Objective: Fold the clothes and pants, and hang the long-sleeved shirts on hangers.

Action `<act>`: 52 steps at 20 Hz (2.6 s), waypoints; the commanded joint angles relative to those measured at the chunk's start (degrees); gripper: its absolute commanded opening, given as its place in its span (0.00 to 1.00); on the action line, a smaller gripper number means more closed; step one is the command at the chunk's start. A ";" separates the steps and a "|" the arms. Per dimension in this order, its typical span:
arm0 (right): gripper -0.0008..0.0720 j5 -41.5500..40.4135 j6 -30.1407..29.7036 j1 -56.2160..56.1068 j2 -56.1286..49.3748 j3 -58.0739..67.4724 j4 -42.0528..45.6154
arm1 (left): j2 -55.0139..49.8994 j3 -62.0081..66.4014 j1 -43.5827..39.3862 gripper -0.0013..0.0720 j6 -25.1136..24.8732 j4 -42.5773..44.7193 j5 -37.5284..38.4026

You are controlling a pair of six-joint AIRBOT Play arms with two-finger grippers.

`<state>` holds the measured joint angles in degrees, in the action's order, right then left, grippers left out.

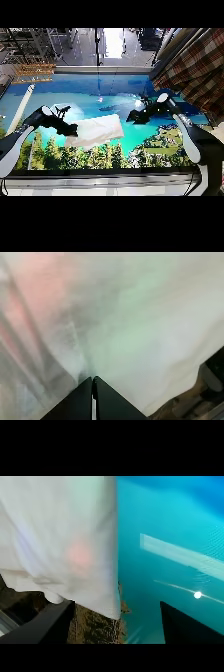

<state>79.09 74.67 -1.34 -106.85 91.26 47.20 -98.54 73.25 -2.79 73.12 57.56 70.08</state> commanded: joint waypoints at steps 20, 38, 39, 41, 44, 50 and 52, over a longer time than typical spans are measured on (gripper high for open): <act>0.03 13.35 18.95 9.77 12.11 24.85 4.33 | 34.91 5.53 3.63 0.02 -3.74 1.60 17.40; 0.03 16.22 9.86 87.34 36.30 -17.25 38.16 | 39.54 5.51 4.44 0.02 -3.72 1.99 12.74; 0.03 12.68 8.79 87.93 36.30 -20.90 38.18 | 39.34 5.51 4.44 0.02 -3.69 1.99 11.91; 0.04 5.46 8.15 88.13 36.30 -26.32 39.78 | 39.32 5.51 4.44 0.02 -3.72 1.99 11.50; 0.81 -0.79 8.17 88.13 36.13 -26.49 44.30 | 39.34 5.51 4.44 0.02 -3.69 2.01 11.50; 0.89 -3.58 8.81 87.45 36.48 -5.95 9.38 | 39.36 5.51 4.44 0.02 -3.74 4.28 11.54; 0.86 -4.09 6.43 82.62 36.48 -4.66 -12.24 | 39.36 5.51 4.44 0.02 -3.72 10.36 11.50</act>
<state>77.52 83.18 84.77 -70.43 81.89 64.62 -59.16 78.70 1.61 69.43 62.02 81.71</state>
